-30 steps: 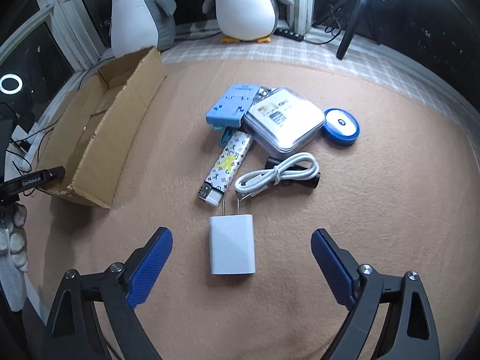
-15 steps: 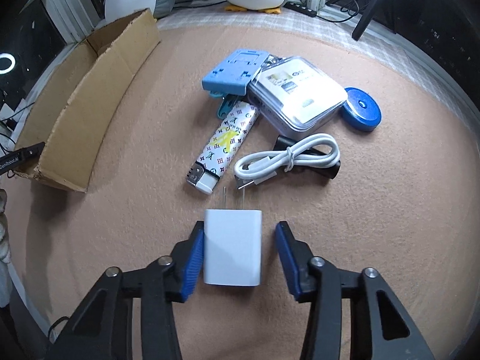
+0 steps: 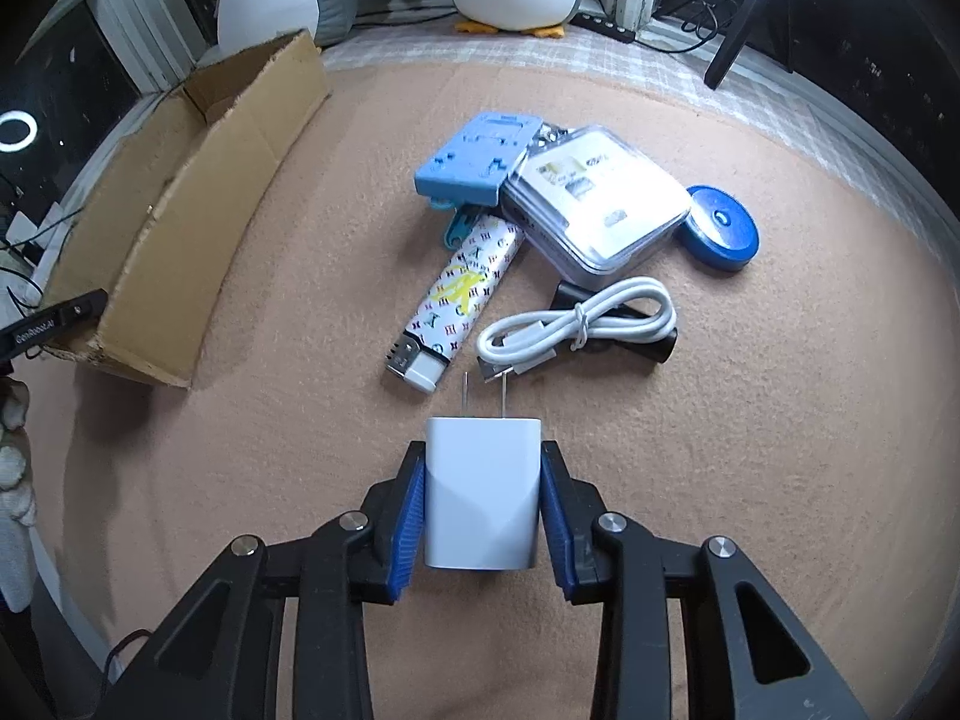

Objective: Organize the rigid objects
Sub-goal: 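Close the right gripper on the white power adapter, then carry the adapter into the box and open the right gripper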

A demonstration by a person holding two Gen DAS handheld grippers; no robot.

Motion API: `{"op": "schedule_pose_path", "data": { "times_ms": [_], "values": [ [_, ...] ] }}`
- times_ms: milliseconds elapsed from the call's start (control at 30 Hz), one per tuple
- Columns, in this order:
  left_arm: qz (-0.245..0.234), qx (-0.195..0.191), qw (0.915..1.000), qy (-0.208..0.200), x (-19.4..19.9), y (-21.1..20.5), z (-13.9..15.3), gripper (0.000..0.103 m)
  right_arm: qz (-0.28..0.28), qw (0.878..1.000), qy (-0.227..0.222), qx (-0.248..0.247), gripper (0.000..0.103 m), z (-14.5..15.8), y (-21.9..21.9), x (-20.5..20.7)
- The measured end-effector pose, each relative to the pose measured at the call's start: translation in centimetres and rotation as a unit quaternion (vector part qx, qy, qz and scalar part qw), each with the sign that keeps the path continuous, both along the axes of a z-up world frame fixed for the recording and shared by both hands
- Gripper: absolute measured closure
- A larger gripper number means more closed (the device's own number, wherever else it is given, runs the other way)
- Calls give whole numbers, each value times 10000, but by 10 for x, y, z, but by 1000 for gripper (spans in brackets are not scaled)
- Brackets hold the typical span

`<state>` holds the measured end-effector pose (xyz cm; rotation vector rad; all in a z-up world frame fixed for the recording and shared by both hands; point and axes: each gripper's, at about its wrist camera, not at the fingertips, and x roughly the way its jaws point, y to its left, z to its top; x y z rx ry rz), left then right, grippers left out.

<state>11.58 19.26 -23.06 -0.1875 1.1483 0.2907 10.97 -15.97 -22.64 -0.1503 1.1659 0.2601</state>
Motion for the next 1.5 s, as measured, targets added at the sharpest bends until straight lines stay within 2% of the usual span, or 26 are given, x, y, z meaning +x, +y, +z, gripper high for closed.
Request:
{"op": "schedule_pose_path", "data": {
  "times_ms": [233, 467, 633, 967, 1500],
  "values": [
    [-6, 13, 10000, 7, 0, 0, 0, 74, 218, 9987, -363, 301, 71, 43, 19, 2],
    [-24, 17, 10000, 12, 1, 0, 0, 74, 700, 9932, -703, 616, 71, 84, 66, 6],
    [-22, 1, 10000, 11, 1, -1, 0, 74, 1110, 9878, -827, 719, 71, 97, 106, 12],
    [-12, -27, 10000, -1, 1, 0, -1, 74, 1591, 9819, -738, 713, 71, 86, 167, 25],
    [6, -106, 9999, -24, 0, 4, -1, 74, 1811, 9812, -446, 492, 71, 55, 198, 34]
  ]
}}
